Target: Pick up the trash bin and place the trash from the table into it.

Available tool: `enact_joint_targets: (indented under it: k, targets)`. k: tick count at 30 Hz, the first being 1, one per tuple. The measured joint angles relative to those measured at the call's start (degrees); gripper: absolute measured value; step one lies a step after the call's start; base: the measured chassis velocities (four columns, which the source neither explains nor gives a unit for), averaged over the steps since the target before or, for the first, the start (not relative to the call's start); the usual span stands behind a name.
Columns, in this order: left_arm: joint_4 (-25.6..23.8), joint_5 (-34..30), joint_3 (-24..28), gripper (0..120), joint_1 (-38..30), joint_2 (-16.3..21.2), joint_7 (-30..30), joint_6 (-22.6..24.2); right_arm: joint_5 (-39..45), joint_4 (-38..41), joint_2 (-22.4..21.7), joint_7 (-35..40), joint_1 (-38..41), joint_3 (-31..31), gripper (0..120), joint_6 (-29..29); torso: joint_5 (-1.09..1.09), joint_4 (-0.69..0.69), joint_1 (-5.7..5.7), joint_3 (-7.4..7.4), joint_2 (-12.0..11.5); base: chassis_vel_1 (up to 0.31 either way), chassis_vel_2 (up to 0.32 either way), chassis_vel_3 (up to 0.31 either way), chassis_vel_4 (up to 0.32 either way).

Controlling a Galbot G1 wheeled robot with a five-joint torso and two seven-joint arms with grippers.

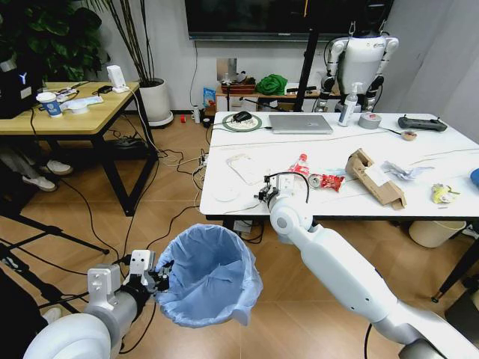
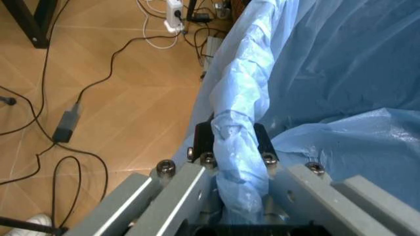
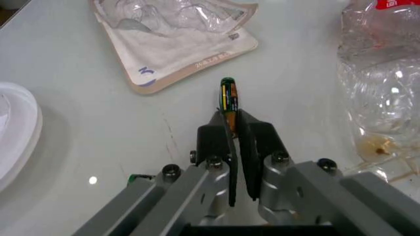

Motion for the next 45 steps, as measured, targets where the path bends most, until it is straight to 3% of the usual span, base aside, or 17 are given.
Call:
enact_joint_targets:
  k: [10, 23, 35, 45]
  targets:
    - [0.0, 0.0, 0.0, 0, -0.3, -0.1, 0.1, 0.0, -0.1, 0.2, 0.2, -0.3, 0.0, 0.6, 0, 0.2, 0.00, 0.00, 0.00, 0.01, 0.0, 0.000, 0.000, 0.000, 0.000]
    - [0.0, -1.4, 0.1, 0, -3.3, -0.3, -1.1, 0.0, 6.2, 12.4, -3.7, -2.8, -0.1, 3.0, 0, 1.6, 0.01, 0.00, 0.00, 0.00, 0.0, 0.000, 0.000, 0.000, 0.000]
    - [1.3, -6.1, 0.0, 0, -5.5, -1.1, -6.9, 0.0, 13.2, 29.2, -11.1, -15.9, -2.9, 3.2, 0, 4.0, 0.00, 0.01, 0.00, 0.00, 0.0, 0.000, 0.000, 0.000, 0.000]
    - [2.5, -10.9, 0.4, 0, -6.9, -1.4, -12.2, 0.0, 9.2, 36.0, -16.3, -30.0, -9.2, 3.2, 0, 5.1, 0.01, 0.00, 0.00, 0.00, 0.0, 0.000, 0.000, 0.000, 0.000]
